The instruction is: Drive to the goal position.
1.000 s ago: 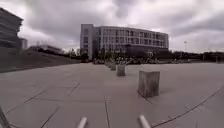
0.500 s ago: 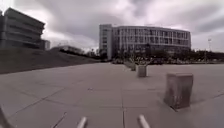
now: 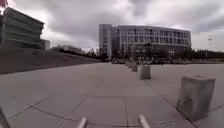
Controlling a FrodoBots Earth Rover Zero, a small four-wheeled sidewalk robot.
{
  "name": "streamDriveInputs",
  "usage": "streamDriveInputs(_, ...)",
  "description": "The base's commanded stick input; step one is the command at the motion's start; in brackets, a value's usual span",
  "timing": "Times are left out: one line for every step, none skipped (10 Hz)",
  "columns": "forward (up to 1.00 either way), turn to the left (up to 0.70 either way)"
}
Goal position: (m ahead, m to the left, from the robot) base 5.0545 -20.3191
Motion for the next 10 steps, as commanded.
streamDriveInputs(0.7,-0.34)
streamDriveInputs(0.7,-0.34)
streamDriveInputs(0.7,-0.34)
streamDriveInputs(0.7,-0.34)
streamDriveInputs(0.7,-0.34)
streamDriveInputs(0.7,-0.34)
streamDriveInputs(0.7,0.01)
streamDriveInputs(0.7,0.01)
streamDriveInputs(0.7,0.01)
streamDriveInputs(0.7,0.01)
